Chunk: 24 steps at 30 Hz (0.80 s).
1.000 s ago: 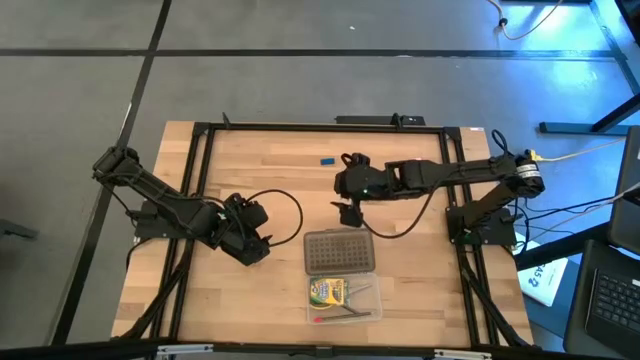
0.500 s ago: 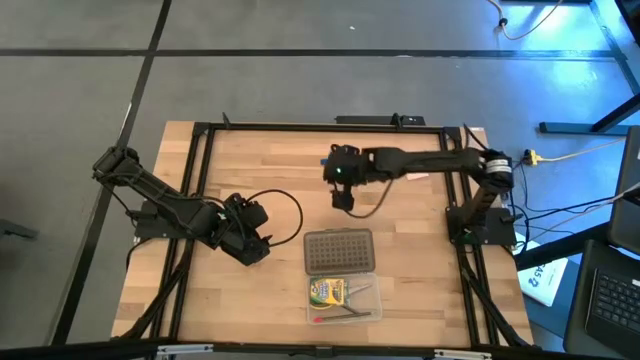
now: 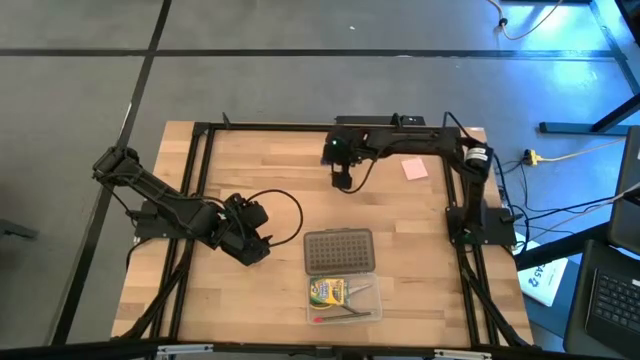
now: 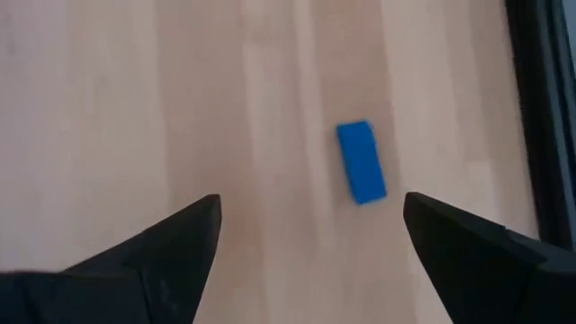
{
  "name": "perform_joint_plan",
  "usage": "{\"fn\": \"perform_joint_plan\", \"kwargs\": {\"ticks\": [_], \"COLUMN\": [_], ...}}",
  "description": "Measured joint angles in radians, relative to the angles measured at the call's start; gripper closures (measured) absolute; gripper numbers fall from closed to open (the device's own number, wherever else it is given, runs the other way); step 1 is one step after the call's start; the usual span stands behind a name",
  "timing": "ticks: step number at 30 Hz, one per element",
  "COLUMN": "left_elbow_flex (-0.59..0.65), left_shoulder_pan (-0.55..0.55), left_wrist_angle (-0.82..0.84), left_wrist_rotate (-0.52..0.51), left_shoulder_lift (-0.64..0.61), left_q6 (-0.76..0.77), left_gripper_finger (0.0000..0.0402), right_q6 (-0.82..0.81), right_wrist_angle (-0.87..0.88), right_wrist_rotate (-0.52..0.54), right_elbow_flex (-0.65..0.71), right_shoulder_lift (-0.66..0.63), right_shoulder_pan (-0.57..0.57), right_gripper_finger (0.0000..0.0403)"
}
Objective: Pack school essentials
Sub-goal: Put the blue eraser into the supply box
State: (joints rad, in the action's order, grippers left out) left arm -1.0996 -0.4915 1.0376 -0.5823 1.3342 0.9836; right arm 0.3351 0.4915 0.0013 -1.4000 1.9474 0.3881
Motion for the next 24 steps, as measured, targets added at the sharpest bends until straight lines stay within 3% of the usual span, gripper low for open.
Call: {"fn": "perform_joint_plan", "kwargs": {"ticks": [9, 24], "left_elbow_flex": [0.000, 0.000], "left_shoulder_pan": [0.000, 0.000], "left_wrist_angle": [-0.001, -0.001], "left_wrist_rotate": [0.000, 0.000], "left_shoulder_lift": [0.000, 0.000], "left_q6": [0.000, 0.000], "left_gripper_finger": [0.0019, 0.0019], "right_q6": [0.063, 0.068], "right_wrist_angle": [-0.079, -0.146], "right_wrist_rotate": [-0.072, -0.079], "right_elbow_flex": [0.000, 0.000], "right_shoulder_lift": [0.067, 0.169], "right_shoulder_pan": [0.069, 0.142], "right_gripper_finger": [0.0053, 0.0053]}}
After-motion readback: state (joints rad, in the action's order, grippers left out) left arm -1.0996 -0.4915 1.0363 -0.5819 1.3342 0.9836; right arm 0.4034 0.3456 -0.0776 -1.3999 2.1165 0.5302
